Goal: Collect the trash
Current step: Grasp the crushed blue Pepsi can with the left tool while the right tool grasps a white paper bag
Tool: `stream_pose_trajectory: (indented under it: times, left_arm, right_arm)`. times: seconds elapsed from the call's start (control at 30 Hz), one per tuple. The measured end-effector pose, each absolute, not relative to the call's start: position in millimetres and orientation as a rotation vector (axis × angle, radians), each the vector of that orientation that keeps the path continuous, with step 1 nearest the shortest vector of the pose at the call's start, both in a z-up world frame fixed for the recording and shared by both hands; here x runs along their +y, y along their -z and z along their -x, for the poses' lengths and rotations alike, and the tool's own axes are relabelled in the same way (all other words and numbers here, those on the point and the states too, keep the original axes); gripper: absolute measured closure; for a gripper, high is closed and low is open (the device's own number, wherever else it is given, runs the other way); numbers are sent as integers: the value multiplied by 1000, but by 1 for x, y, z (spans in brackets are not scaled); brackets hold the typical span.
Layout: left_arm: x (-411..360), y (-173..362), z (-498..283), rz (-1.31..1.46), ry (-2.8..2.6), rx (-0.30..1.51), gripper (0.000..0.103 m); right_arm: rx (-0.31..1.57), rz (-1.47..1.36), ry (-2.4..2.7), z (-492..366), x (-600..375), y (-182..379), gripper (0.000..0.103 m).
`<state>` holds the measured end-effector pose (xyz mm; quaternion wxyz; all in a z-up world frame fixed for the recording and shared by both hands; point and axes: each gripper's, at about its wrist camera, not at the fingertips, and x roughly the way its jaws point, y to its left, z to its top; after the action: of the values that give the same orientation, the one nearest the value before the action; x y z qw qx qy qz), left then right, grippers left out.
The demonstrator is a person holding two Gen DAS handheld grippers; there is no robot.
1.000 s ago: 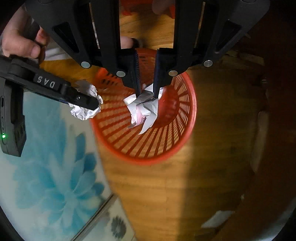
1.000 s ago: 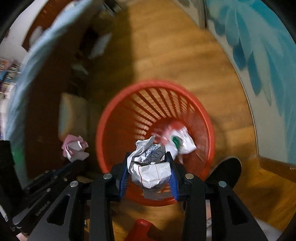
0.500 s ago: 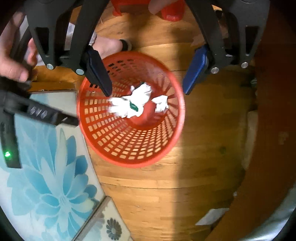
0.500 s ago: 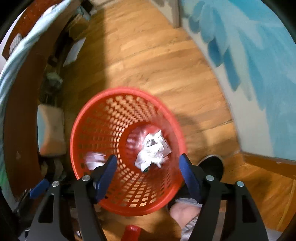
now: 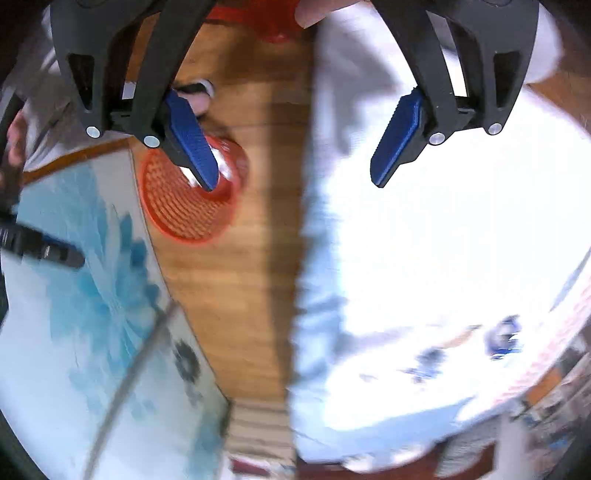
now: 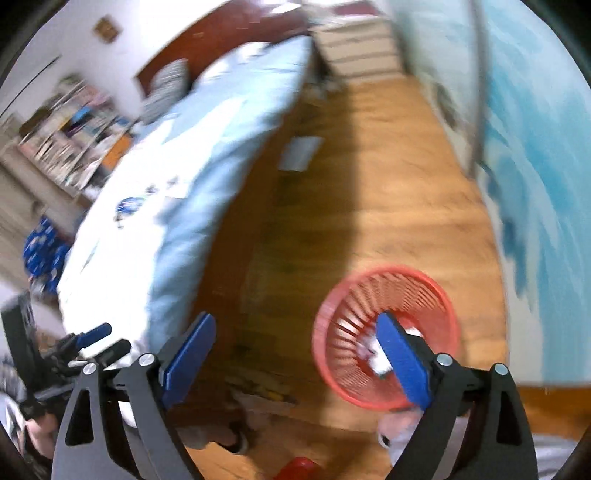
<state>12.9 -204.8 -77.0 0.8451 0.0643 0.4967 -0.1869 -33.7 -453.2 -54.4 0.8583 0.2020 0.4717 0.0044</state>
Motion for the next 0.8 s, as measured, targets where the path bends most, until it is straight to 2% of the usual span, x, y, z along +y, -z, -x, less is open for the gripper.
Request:
stream_pose_trajectory:
  times: [0.23, 0.33, 0.47, 0.6, 0.73, 0.8]
  left_arm:
    - [-107, 60, -2, 102, 355, 961, 18]
    - [-102, 61, -6, 167, 349, 928, 18]
    - [-104, 68, -14, 185, 315, 931, 18]
    - [-93, 66, -16, 211, 304, 917, 18]
    - [-84, 66, -19, 256, 300, 919, 18]
    - [-83, 66, -21, 269, 301, 924, 18]
  right_arm:
    - [966, -256, -178, -122, -338, -30, 13]
    - [1015, -200, -214, -193, -296, -30, 13]
    - [1118, -106, -193, -291, -242, 7, 19]
    - [1219, -155, -135, -337, -228, 54, 29]
    - [1327, -122, -123, -351, -210, 96, 61]
    - [1333, -163, -126, -348, -213, 109, 70]
